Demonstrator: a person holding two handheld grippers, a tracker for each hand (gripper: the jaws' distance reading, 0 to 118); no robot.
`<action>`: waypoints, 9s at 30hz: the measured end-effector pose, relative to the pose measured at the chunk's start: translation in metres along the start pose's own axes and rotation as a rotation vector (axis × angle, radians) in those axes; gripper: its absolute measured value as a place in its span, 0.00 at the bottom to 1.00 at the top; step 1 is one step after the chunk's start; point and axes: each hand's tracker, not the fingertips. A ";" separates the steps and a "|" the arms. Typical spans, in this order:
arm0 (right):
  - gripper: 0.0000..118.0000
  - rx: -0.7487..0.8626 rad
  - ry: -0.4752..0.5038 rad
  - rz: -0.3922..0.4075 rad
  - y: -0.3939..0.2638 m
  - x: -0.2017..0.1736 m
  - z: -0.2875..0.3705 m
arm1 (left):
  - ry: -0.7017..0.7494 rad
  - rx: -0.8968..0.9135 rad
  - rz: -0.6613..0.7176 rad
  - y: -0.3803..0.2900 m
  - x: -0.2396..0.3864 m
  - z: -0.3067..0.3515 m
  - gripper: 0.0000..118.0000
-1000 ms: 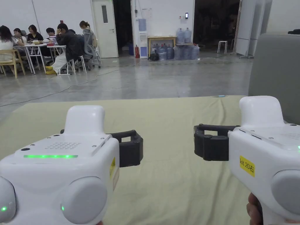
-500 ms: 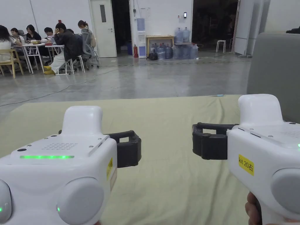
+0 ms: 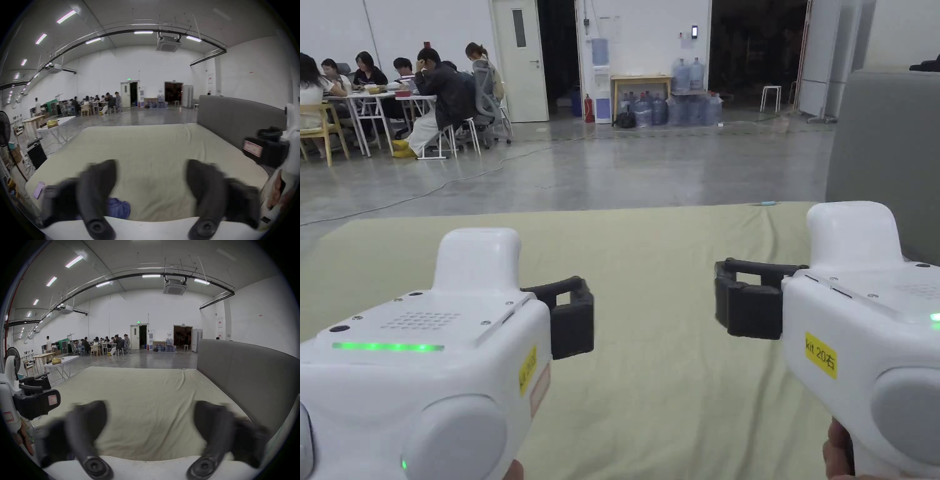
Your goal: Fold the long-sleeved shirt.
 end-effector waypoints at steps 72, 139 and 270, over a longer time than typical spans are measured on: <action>0.00 -0.115 0.278 -0.093 0.050 0.025 0.017 | -0.102 -0.046 0.076 0.192 0.003 -0.053 0.06; 0.98 -0.724 0.158 -0.396 -0.120 0.121 -0.183 | -0.028 -0.805 0.141 -0.106 -0.003 -0.418 0.00; 0.20 -0.800 0.162 -0.202 -0.144 0.063 -0.107 | -0.051 -0.686 0.293 -0.142 -0.083 -0.077 0.00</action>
